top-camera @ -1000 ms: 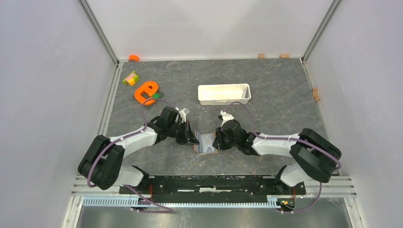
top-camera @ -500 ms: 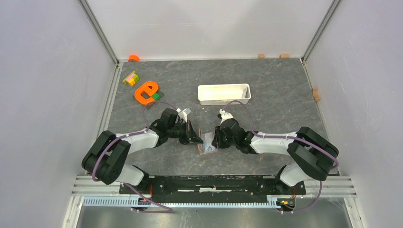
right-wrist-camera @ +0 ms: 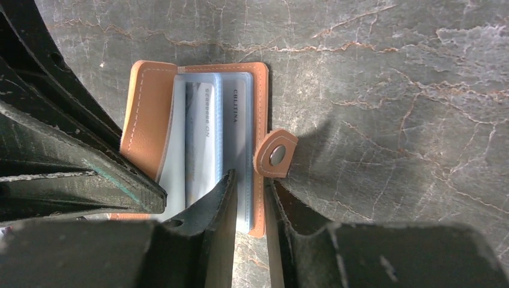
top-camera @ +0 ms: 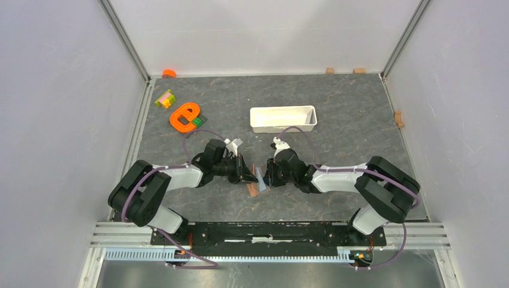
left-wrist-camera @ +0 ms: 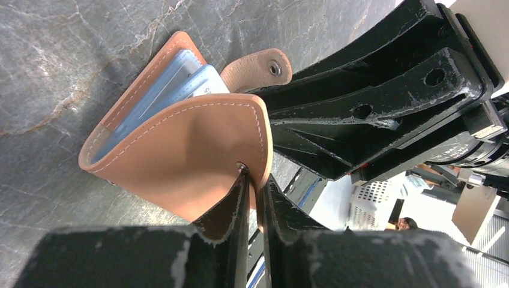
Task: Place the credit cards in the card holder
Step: Insert the credit card into the card holder.
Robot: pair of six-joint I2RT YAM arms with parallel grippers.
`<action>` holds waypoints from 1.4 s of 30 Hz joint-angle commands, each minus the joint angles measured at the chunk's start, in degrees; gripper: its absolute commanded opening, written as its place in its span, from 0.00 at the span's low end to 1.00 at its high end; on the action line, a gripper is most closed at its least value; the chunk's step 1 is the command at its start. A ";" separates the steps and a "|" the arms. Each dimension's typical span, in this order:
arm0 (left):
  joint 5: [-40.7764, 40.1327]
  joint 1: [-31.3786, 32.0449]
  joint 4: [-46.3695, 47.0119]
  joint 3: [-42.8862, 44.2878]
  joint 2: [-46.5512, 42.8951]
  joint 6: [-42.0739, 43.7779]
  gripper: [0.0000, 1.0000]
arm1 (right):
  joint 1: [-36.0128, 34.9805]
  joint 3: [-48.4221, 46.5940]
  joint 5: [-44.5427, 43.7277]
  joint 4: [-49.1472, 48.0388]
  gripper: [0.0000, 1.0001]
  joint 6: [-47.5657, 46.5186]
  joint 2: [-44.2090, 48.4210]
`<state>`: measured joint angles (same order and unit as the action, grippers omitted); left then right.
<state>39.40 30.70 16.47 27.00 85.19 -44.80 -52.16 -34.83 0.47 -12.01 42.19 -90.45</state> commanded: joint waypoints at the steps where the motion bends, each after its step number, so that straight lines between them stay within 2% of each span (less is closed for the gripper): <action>1: -2.00 0.59 -0.41 -0.49 1.00 0.37 0.16 | -1.19 2.05 2.44 9.00 0.28 0.33 -3.43; 6: -7.99 0.59 -9.20 0.74 -2.42 3.31 0.16 | -1.19 2.39 1.14 9.55 0.27 0.61 -1.62; 14: -22.38 0.50 -29.16 1.33 -13.12 3.22 0.07 | -1.14 2.31 -4.51 14.38 0.27 0.50 2.46; 19: -24.40 0.42 -34.05 -0.45 -16.20 3.05 0.07 | -1.23 2.31 -4.61 14.96 0.32 -0.44 7.01; 25: -24.34 0.33 -35.96 -2.55 -20.86 2.40 0.07 | -1.45 2.28 -0.72 10.09 0.45 -2.41 14.99; 29: -27.25 0.31 -39.61 -1.98 -24.24 2.48 0.07 | -2.40 1.02 3.21 7.11 0.46 -2.48 15.27; 31: -26.44 0.20 -38.07 -2.48 -25.96 3.38 0.07 | -2.85 1.31 3.28 5.73 0.46 -2.21 15.31; 35: -17.03 0.20 -28.59 -2.71 -27.04 3.75 0.05 | -2.86 2.34 2.17 5.51 0.46 -1.60 16.52; 42: -8.46 0.31 -17.18 1.01 -20.67 3.52 0.02 | -2.78 3.95 -5.69 9.99 0.48 -0.51 22.12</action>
<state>24.05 31.09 -10.26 25.15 61.23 -42.48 -54.92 -31.66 -0.08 -3.14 40.91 -72.42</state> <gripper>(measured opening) 0.091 0.467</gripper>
